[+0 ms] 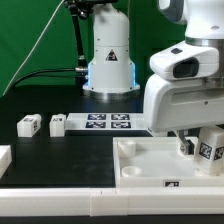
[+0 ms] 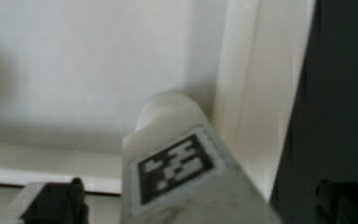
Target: Assemble one leg
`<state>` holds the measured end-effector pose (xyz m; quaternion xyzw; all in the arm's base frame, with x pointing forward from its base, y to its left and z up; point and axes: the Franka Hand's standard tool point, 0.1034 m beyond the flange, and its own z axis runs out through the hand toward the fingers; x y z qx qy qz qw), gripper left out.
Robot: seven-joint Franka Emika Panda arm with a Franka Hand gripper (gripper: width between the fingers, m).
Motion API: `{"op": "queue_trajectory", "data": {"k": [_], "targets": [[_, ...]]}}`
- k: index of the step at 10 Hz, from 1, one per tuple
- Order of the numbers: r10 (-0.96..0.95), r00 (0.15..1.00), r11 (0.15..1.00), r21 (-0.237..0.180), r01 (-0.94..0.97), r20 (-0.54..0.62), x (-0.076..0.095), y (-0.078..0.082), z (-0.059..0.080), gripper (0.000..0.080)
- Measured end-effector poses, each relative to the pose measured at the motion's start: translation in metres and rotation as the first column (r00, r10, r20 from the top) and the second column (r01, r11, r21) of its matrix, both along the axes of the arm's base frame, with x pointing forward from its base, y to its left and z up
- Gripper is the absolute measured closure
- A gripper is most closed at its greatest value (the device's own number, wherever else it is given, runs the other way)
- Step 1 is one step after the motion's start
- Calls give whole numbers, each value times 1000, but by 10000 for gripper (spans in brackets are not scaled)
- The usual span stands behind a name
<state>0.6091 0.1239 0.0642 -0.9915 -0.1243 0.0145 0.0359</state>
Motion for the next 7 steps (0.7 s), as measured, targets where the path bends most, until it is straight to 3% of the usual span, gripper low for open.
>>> {"op": "queue_trajectory", "data": {"k": [2, 4, 7], "targets": [[0, 1000, 1000, 0, 0, -1, 0, 0, 0, 165], [-1, 1000, 1000, -1, 1, -1, 0, 0, -1, 513], [-37, 999, 999, -2, 37, -4, 0, -1, -1, 508]]}}
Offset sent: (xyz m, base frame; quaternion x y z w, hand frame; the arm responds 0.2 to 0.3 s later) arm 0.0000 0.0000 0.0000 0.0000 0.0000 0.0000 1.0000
